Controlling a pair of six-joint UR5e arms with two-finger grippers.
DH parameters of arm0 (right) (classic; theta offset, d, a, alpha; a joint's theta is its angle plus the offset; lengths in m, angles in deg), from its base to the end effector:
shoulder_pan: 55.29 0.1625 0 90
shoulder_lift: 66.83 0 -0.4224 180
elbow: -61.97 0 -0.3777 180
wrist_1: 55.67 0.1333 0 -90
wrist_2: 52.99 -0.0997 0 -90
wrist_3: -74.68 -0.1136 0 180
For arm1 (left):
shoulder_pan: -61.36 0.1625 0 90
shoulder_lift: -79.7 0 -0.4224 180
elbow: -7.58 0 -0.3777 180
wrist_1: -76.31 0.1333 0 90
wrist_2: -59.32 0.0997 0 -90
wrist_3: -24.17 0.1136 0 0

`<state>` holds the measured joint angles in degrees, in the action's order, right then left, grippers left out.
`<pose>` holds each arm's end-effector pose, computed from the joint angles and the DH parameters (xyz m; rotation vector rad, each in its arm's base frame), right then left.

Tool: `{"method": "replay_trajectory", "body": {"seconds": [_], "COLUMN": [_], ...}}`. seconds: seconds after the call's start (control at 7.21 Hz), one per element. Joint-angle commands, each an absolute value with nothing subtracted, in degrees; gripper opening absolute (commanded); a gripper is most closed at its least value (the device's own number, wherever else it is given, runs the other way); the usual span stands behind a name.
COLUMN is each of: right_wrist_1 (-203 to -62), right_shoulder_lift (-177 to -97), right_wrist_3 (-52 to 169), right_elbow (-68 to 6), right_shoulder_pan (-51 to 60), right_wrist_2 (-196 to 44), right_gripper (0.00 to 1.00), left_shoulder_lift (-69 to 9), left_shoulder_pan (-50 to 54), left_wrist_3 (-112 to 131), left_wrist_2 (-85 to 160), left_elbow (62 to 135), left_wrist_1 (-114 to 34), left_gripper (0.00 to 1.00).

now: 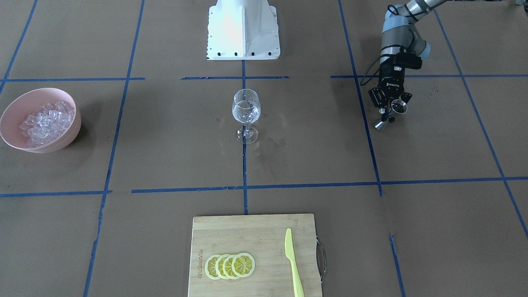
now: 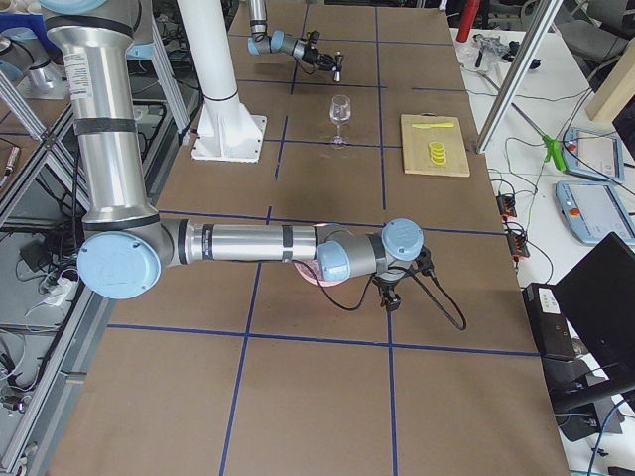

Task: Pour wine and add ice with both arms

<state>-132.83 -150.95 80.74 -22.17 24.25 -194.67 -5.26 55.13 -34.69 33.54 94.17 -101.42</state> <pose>-0.0535 -0.5330 0.6290 0.1754 -0.9107 -0.3687 0.3756 -0.2780 0.5500 1.2445 0.8449 -0.4226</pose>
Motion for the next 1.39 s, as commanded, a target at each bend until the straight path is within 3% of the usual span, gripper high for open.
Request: {"method": "replay_trajectory", "body": {"seconds": [0.0, 0.56, 0.83, 1.25], "right_wrist_1": [-132.8, -132.8, -132.8, -132.7], "right_shoulder_lift": [-150.7, -150.7, -150.7, -150.7], "right_wrist_3": [80.7, 80.7, 80.7, 80.7], "right_elbow": [-22.2, -22.2, -22.2, -22.2], "right_shoulder_pan": [24.3, 24.2, 23.9, 23.7], "right_wrist_2": [-194.7, -194.7, -194.7, -194.7], "right_gripper": [1.00, 1.00, 1.00, 1.00], "left_shoulder_lift": [-5.5, -9.1, -14.8, -17.4], "left_shoulder_pan": [55.2, 55.3, 54.4, 54.6], "left_wrist_3": [-28.1, -13.0, -5.0, 10.2], "left_wrist_2": [32.5, 27.6, 27.1, 27.1], "left_elbow": [97.9, 106.0, 106.4, 106.7], "left_wrist_1": [-106.1, -105.5, -103.2, -100.7], "left_gripper": [0.00, 0.00, 0.00, 0.00]}}
